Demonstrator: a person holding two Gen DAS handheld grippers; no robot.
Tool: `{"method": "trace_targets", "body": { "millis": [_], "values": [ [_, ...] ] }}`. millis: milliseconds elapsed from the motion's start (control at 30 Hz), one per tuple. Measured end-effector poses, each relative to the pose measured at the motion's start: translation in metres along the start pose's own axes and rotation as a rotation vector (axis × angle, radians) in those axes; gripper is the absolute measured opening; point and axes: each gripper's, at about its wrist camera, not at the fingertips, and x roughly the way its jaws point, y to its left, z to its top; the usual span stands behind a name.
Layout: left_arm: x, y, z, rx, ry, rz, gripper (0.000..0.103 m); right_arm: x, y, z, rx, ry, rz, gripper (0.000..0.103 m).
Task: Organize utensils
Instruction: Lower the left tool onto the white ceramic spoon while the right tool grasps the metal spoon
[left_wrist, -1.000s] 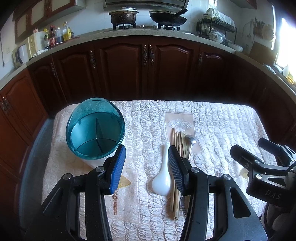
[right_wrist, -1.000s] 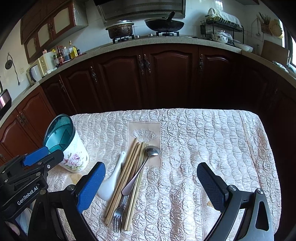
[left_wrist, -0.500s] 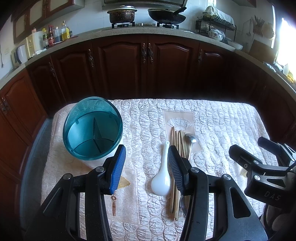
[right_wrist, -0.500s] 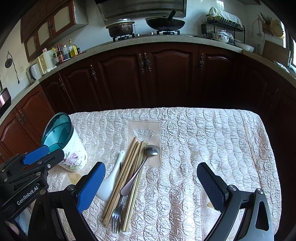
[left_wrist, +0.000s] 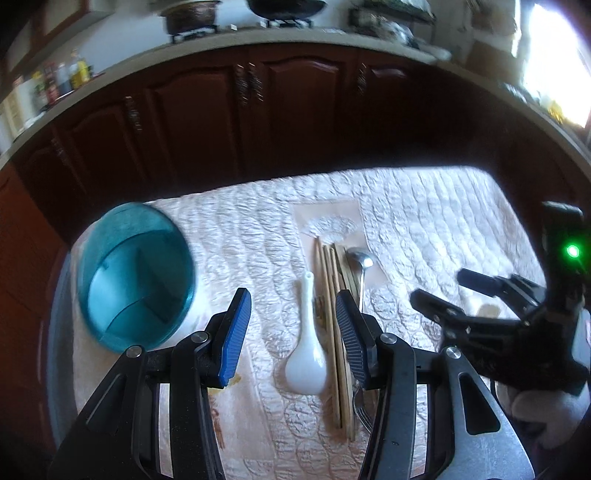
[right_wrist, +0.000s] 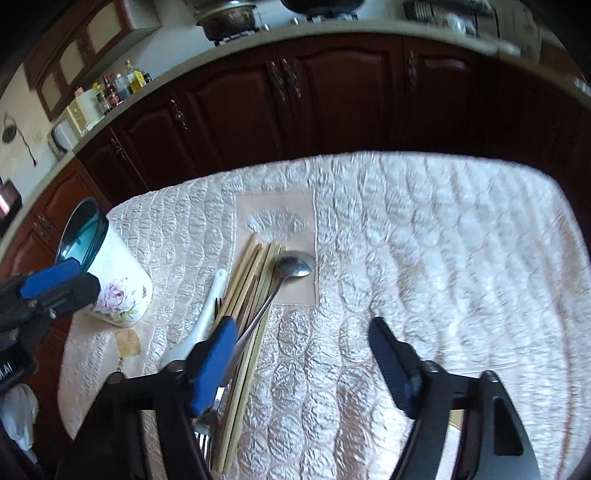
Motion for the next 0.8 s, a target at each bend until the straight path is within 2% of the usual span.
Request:
{"method": "trace_targets", "body": {
  "millis": [100, 200, 333, 467, 533, 667, 800],
  "values": [
    [0.023, -0.009, 0.007, 0.039, 0.056, -0.009, 0.047, 0.015, -0.012, 0.005, 0.039, 0.029, 0.039, 0.057],
    [0.046, -0.013, 0.012, 0.047, 0.123, -0.023, 0.047, 0.025, -0.019, 0.009, 0.048, 0.042, 0.062, 0.057],
    [0.080, -0.019, 0.016, 0.064, 0.206, 0.009, 0.047, 0.036, -0.027, 0.015, 0.051, 0.057, 0.095, 0.052],
    [0.101, -0.019, 0.019, 0.088, 0.252, 0.038, 0.046, 0.053, -0.030, 0.022, 0.067, 0.087, 0.135, 0.048],
    [0.110, -0.017, 0.020, 0.097, 0.276, 0.049, 0.046, 0.063, -0.029, 0.026, 0.082, 0.101, 0.183, 0.048],
    [0.125, -0.009, 0.021, 0.078, 0.325, 0.028, 0.046, 0.080, -0.035, 0.029, 0.158, 0.126, 0.263, 0.048],
    [0.134, -0.009, 0.021, 0.105, 0.338, 0.037, 0.046, 0.094, -0.037, 0.029, 0.195, 0.137, 0.321, 0.048]
  ]
}}
